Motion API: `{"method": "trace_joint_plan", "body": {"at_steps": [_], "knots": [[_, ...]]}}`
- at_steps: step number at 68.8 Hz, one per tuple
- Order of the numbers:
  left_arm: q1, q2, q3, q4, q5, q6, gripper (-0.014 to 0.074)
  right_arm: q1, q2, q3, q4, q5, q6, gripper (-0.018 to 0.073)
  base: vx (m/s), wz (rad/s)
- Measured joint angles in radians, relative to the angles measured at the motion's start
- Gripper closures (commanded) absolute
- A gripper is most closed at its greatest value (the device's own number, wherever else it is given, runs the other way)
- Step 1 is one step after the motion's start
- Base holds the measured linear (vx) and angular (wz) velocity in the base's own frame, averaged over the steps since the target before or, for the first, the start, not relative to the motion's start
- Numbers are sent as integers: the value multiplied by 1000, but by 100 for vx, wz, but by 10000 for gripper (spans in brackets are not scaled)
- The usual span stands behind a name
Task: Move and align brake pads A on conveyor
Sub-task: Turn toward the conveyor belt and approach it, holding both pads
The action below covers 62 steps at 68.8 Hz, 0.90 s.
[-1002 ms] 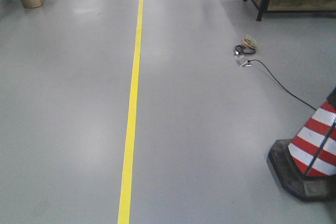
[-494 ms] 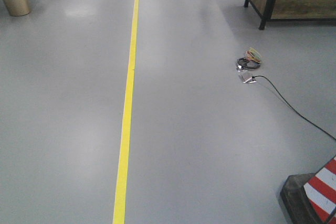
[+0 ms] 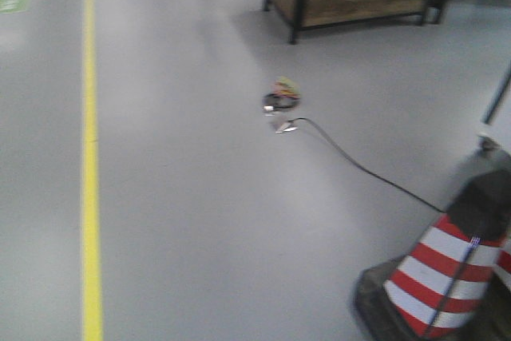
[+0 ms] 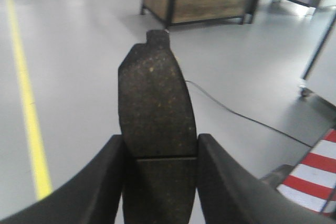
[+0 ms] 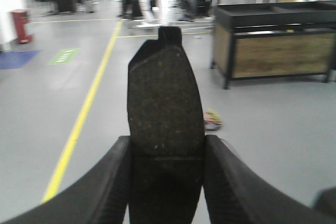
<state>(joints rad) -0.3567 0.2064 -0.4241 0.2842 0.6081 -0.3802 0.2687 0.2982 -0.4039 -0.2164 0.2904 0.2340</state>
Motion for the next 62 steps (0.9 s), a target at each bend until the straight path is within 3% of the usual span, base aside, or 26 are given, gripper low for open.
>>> {"method": "trace_joint_plan", "body": {"at_steps": [62], "knots": [[0, 0, 0, 0, 0, 0, 602, 0, 0, 0, 0, 0, 0, 564, 21, -83]]}}
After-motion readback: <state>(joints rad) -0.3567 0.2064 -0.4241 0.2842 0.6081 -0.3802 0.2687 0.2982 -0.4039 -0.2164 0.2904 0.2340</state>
